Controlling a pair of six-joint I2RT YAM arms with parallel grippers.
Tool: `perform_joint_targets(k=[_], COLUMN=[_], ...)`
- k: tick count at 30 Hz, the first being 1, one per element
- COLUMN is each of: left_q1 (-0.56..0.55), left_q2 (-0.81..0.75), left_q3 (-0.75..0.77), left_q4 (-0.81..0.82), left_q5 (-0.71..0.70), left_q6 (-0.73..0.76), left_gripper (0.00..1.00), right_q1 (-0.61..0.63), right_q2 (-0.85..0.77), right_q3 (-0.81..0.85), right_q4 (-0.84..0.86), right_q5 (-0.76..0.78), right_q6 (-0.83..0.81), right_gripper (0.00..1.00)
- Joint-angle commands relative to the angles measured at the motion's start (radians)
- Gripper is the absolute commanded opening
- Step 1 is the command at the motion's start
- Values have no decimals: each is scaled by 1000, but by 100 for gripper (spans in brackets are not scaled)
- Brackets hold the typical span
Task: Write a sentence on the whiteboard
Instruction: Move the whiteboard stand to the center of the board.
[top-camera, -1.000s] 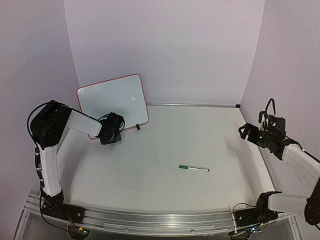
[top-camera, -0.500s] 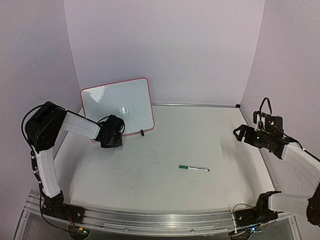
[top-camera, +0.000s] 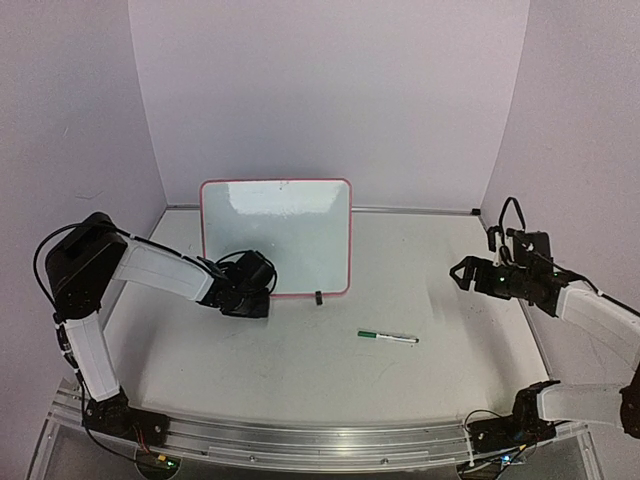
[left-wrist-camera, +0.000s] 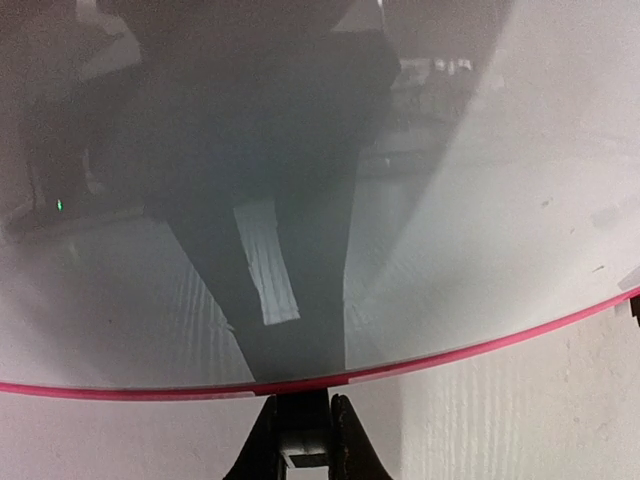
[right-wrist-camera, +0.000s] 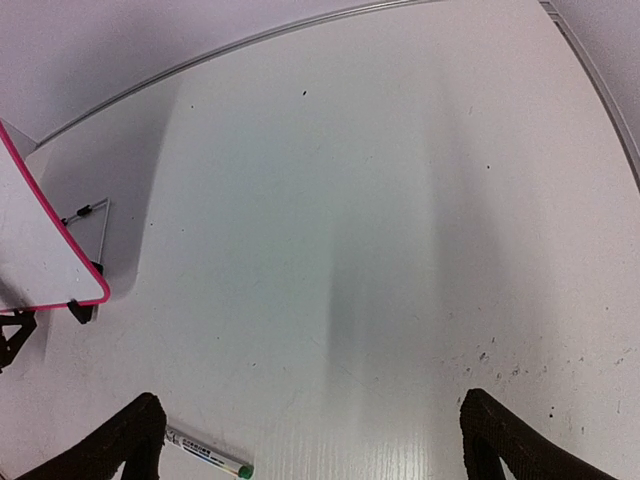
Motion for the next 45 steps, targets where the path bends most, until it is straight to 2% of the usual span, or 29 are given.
perform_joint_targets(k=[1,14,23,26,30,36,41,45], left_q1=[-84,-262,-303,-303,-303,-303,-303,-303], left_q2=[-87,-123,-110,-125,-151,-203,-265,-304], left_q3=[-20,-20,0,-3,-12,-39,-55,-52], left_q4=[-18,-164,-174,-171,-155,-167,-195,-229], left_q5=[14,-119,-139,-130,-95,-78,-80,-72], left_q6=[-75,-380,-448,-428,-380,-353,-332,-312], left_gripper=[0,0,1,9,31,52,64,69], right_q1=[28,72,78,79,79,79,79,79], right_q2=[8,-2,-24,-35,-45,-61,-85,-99], right_q3=[33,9,-9,-17,-30,-38,-37,-34], right_q4=[16,22,21,21,20,17,0,-22], right_q5=[28,54,68,69,70,35,30,36], right_q6=[15,49,73,78,88,109,124,129], right_gripper=[98,98,98,98,98,98,98,98])
